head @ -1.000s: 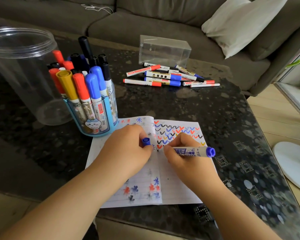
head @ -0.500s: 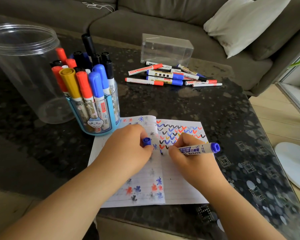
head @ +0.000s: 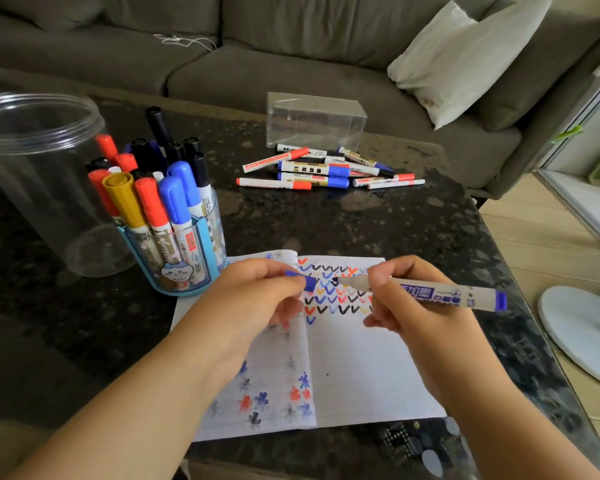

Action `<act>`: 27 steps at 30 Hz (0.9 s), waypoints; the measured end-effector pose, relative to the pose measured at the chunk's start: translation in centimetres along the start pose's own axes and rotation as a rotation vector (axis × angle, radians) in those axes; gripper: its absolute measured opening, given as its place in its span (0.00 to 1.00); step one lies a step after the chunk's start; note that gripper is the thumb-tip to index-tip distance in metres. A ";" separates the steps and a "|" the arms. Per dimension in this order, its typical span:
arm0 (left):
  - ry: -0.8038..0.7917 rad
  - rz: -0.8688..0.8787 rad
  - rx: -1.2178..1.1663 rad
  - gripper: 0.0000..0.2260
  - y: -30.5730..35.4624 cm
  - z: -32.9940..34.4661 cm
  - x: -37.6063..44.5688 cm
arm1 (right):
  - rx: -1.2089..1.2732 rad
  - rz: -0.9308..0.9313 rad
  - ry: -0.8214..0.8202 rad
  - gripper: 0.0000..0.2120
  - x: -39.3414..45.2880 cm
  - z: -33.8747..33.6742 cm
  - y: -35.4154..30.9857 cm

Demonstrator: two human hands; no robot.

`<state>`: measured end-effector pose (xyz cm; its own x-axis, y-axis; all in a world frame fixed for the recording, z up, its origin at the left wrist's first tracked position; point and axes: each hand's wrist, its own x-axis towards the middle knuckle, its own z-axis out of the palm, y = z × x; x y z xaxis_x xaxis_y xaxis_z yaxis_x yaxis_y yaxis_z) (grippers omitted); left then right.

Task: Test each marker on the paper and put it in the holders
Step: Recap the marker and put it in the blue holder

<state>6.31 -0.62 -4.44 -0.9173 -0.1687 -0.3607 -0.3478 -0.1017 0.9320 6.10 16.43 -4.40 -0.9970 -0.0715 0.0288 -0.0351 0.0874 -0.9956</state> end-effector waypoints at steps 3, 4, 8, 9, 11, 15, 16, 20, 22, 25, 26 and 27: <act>-0.115 -0.101 -0.299 0.06 0.6 0.9 -0.4 | 0.119 -0.030 0.023 0.10 -0.3 -1.1 -0.8; -0.156 -0.101 -0.327 0.05 0.7 1.1 -0.6 | 0.142 -0.033 0.032 0.10 -0.3 -1.4 -1.0; -0.294 -0.060 -0.308 0.09 0.5 2.0 -1.4 | 0.180 -0.024 0.027 0.09 -0.8 -2.3 -1.4; -0.313 -0.051 -0.288 0.11 0.4 2.2 -1.5 | 0.185 -0.025 0.024 0.08 -0.9 -2.5 -1.4; -0.338 -0.039 -0.261 0.14 0.3 2.7 -1.8 | 0.188 -0.025 0.023 0.09 -1.0 -2.7 -1.4; -0.385 0.022 -0.125 0.11 0.3 3.6 -2.2 | 0.159 -0.026 0.030 0.13 -1.1 -3.3 -1.4; -0.395 0.060 -0.025 0.08 0.3 3.7 -2.3 | 0.150 -0.025 0.030 0.14 -1.1 -3.4 -1.4; -0.441 0.234 0.368 0.07 0.0 4.1 -2.8 | 0.035 -0.058 0.048 0.14 -1.2 -3.9 -1.6; -0.446 0.282 0.434 0.08 -0.2 4.2 -3.1 | 0.026 -0.063 0.071 0.16 -1.3 -3.8 -1.5; -0.394 0.356 0.441 0.08 -0.6 4.4 -3.6 | 0.093 -0.073 0.122 0.19 -1.2 -3.1 -1.1; -0.363 0.370 0.432 0.08 -0.7 4.5 -3.8 | 0.114 -0.077 0.132 0.20 -1.2 -2.9 -0.9; -0.326 0.378 0.434 0.08 -0.7 4.5 -4.0 | 0.124 -0.081 0.135 0.19 -1.2 -2.7 -0.8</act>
<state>9.39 4.56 -3.52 -0.9795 0.1974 -0.0409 0.0255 0.3224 0.9462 7.13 19.11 -3.39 -0.9917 0.0610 0.1132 -0.1155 -0.0370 -0.9926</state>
